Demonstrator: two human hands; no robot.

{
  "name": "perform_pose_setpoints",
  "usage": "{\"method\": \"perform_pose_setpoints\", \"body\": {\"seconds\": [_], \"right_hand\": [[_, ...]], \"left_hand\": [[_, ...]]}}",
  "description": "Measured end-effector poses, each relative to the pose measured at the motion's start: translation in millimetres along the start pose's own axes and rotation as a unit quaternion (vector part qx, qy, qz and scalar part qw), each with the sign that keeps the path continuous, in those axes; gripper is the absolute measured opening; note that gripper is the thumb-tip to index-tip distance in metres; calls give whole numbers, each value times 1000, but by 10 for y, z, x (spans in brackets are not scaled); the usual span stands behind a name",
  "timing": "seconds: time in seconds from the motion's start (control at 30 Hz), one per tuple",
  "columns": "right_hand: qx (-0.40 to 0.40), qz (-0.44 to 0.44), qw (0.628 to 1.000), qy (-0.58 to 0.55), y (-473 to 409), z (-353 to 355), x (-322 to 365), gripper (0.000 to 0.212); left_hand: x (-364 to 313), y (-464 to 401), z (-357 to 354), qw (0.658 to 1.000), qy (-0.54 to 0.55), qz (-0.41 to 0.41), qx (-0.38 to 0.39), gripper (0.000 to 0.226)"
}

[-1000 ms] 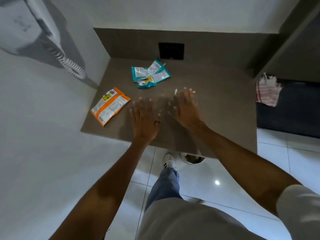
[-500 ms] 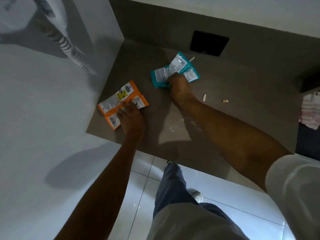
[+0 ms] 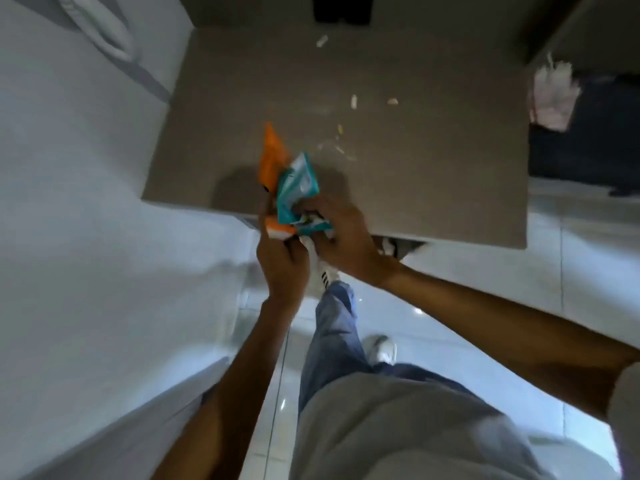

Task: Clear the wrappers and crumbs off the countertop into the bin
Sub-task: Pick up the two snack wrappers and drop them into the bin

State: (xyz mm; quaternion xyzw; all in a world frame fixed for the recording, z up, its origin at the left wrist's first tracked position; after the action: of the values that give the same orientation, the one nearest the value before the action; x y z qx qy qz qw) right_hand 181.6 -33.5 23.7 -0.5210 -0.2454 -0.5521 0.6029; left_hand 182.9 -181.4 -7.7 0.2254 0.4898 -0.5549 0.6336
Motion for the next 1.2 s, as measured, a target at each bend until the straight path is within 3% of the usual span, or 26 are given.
{"method": "perform_pose_setpoints", "body": {"seconds": [0.17,0.37,0.6,0.7,0.77,0.83,0.87,0.93,1.07,1.2], "right_hand": [[46,-213,976,23,1272,73,-762,42],[13,-371,925,87,2210,339,-1991,44],[-154,-346,910,168,1925,274,-4178,30],[-192,-371,894,163,1846,164,-5158,24],[-143,-422,875,188,1913,45,-5841,33],[-13,-499,841,208,2059,-123,-6324,60],[34,-519,826,216,2113,-151,-6417,72],[53,-516,826,221,2084,-71,-6249,80],[-17,-437,870,229,1872,251,-4926,71],[84,-308,881,349,1769,344,-3116,70]], "left_hand": [[470,1141,-262,980,-1,58,190,30],[1289,1995,-1155,916,-40,109,384,47],[2275,1773,-3184,920,-46,-39,388,40],[2873,1681,-3970,915,-95,-40,391,36],[3318,1790,-4518,868,-134,-32,478,41],[3711,2015,-4804,760,-266,-85,586,61],[3823,2046,-4845,723,-313,-91,609,73],[3733,1975,-4719,717,-326,-81,611,86],[2740,1732,-3832,765,-323,-155,535,82],[1552,1587,-2350,793,-346,-160,476,68]]}}
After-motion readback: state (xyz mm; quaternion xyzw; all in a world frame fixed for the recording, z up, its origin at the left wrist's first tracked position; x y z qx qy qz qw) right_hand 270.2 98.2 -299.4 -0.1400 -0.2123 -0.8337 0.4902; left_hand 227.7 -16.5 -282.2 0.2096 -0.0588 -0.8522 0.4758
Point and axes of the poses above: each hand's wrist, its own y-axis away from the middle knuckle, its own z-axis out of the back of the hand, x = y × z, the point moved 10 cm from there along -y, towards the middle knuckle, and after that the axes turned 8 degrees about -x, right-handed, at the moved point
